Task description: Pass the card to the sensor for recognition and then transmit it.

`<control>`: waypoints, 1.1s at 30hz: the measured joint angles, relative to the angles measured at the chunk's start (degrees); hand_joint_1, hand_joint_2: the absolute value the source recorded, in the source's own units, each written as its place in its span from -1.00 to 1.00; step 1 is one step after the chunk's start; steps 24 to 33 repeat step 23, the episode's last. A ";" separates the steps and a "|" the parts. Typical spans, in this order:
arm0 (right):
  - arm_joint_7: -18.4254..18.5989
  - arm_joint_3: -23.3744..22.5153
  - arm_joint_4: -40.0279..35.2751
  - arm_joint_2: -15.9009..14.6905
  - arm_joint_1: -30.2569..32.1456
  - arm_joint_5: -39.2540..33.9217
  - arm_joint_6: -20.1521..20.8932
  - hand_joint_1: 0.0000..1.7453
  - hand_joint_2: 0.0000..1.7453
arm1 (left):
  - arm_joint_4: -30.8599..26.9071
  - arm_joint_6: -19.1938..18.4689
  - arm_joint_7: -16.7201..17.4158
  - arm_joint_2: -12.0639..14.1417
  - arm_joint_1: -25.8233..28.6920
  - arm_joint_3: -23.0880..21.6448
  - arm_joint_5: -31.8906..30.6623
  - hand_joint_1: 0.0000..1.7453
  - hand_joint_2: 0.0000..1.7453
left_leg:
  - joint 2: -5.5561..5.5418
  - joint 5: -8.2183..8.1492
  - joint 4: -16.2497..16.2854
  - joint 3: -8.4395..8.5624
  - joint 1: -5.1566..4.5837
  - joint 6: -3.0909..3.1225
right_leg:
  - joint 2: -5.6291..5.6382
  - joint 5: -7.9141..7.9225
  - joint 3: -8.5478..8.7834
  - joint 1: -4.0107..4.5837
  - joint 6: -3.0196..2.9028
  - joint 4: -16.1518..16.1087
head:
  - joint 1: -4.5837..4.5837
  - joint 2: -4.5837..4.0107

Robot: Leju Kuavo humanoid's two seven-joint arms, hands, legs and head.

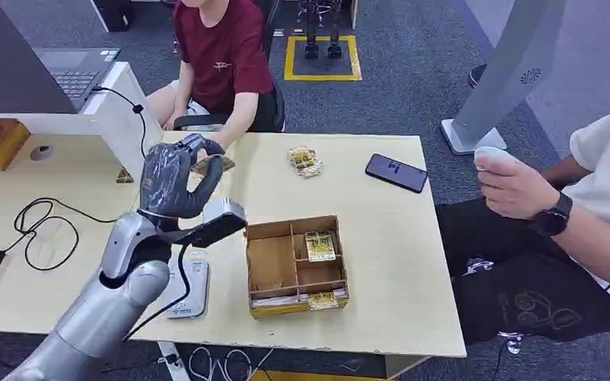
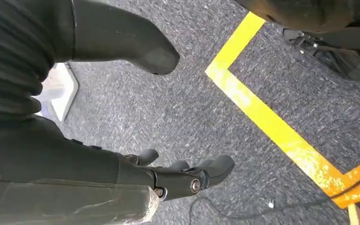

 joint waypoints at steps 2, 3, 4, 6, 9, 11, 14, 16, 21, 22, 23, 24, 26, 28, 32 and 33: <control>0.00 0.24 0.00 0.00 0.03 0.02 -0.02 -1.00 1.00 | 3.19 0.26 -0.20 -0.48 -1.68 0.79 0.22 1.00 1.00 | 0.01 0.01 0.01 -0.01 0.00 0.00 | 0.02 0.01 -0.04 0.00 -0.01 0.00 | 0.00 0.00; 0.00 0.33 0.00 0.00 0.04 0.00 -0.07 -1.00 1.00 | 4.81 0.50 -0.04 -0.77 -2.57 1.06 0.07 1.00 1.00 | -0.01 0.02 0.01 -0.02 0.01 0.00 | -0.01 0.01 -0.04 0.00 -0.01 0.00 | 0.00 0.00; 0.00 0.42 0.00 0.00 -0.01 0.00 -0.09 -1.00 1.00 | 6.80 0.61 0.37 -1.09 -3.39 1.45 -0.08 1.00 1.00 | -0.04 0.02 0.01 -0.02 0.01 -0.01 | -0.01 0.01 -0.03 0.00 -0.01 0.00 | 0.02 0.00; 0.04 0.63 0.00 0.00 -0.02 0.07 -0.07 -1.00 1.00 | 9.88 1.33 0.48 -1.46 -4.91 1.91 -0.35 1.00 1.00 | -0.01 0.02 0.01 -0.03 0.01 -0.01 | 0.00 0.01 -0.04 0.00 -0.01 0.00 | 0.00 0.00; 0.37 0.94 0.00 -0.02 0.01 0.24 0.35 -1.00 1.00 | 14.66 2.93 0.87 -1.86 -7.42 2.43 -1.13 1.00 1.00 | -0.02 0.02 0.01 -0.03 0.01 -0.01 | 0.00 0.01 -0.04 0.00 -0.01 0.01 | 0.00 -0.02; 0.50 1.09 0.00 -0.02 0.01 0.24 0.39 -1.00 1.00 | 17.09 3.43 0.70 -2.03 -8.67 3.00 -0.80 1.00 1.00 | -0.01 0.02 0.01 -0.02 0.01 -0.01 | 0.01 0.01 -0.04 0.00 -0.01 0.01 | 0.00 0.00; 0.57 1.31 0.00 -0.02 0.03 0.24 0.44 -1.00 1.00 | 19.62 3.61 0.26 -2.29 -9.69 3.52 -0.30 1.00 1.00 | -0.01 0.03 0.01 -0.03 0.01 -0.01 | 0.01 0.01 -0.05 0.00 -0.02 0.02 | 0.00 0.00; 0.65 1.51 0.00 -0.02 0.01 0.26 0.46 -1.00 1.00 | 20.60 3.61 0.22 -2.40 -9.89 3.87 -0.13 1.00 1.00 | -0.02 0.03 0.01 -0.03 0.01 -0.01 | 0.01 0.01 -0.05 0.00 -0.02 0.02 | 0.00 0.00; 0.70 1.84 0.00 -0.02 0.01 0.39 0.46 -1.00 1.00 | 21.98 3.61 -0.18 -2.43 -10.19 4.42 0.13 1.00 1.00 | -0.01 0.03 0.01 -0.05 0.01 -0.01 | 0.02 0.01 -0.05 0.00 -0.01 0.02 | 0.00 0.00; 0.70 1.88 0.00 -0.02 0.00 0.39 0.44 -1.00 1.00 | 22.18 3.63 -0.20 -2.43 -10.20 4.46 0.18 1.00 1.00 | -0.01 0.03 0.01 -0.05 0.01 0.00 | 0.01 0.01 -0.05 0.00 -0.01 0.02 | 0.00 0.00; 0.70 1.92 0.00 -0.02 -0.01 0.39 0.44 -1.00 1.00 | 22.33 3.63 -0.20 -2.43 -10.20 4.49 0.18 1.00 1.00 | -0.01 0.03 0.01 -0.06 0.01 0.00 | 0.01 0.01 -0.05 0.00 -0.01 0.02 | 0.00 0.00; 0.70 1.92 0.00 -0.02 -0.01 0.39 0.44 -1.00 1.00 | 22.33 3.63 -0.20 -2.43 -10.20 4.49 0.18 1.00 1.00 | -0.01 0.03 0.01 -0.06 0.01 0.00 | 0.01 0.01 -0.05 0.00 -0.01 0.02 | 0.00 0.00; 0.70 1.92 0.00 -0.02 -0.01 0.39 0.44 -1.00 1.00 | 22.33 3.63 -0.20 -2.43 -10.20 4.49 0.18 1.00 1.00 | -0.01 0.03 0.01 -0.06 0.01 0.00 | 0.01 0.01 -0.05 0.00 -0.01 0.02 | 0.00 0.00; 0.70 1.92 0.00 -0.02 -0.01 0.39 0.44 -1.00 1.00 | 22.33 3.63 -0.20 -2.43 -10.20 4.49 0.18 1.00 1.00 | -0.01 0.03 0.01 -0.06 0.01 0.00 | 0.01 0.01 -0.05 0.00 -0.01 0.02 | 0.00 0.00; 0.70 1.92 0.00 -0.02 -0.01 0.39 0.44 -1.00 1.00 | 22.33 3.63 -0.20 -2.43 -10.20 4.49 0.18 1.00 1.00 | -0.01 0.03 0.01 -0.06 0.01 0.00 | 0.01 0.01 -0.05 0.00 -0.01 0.02 | 0.00 0.00; 0.70 1.92 0.00 -0.02 -0.01 0.39 0.44 -1.00 1.00 | 22.33 3.63 -0.20 -2.43 -10.20 4.49 0.18 1.00 1.00 | -0.01 0.03 0.01 -0.06 0.01 0.00 | 0.01 0.01 -0.05 0.00 -0.01 0.02 | 0.00 0.00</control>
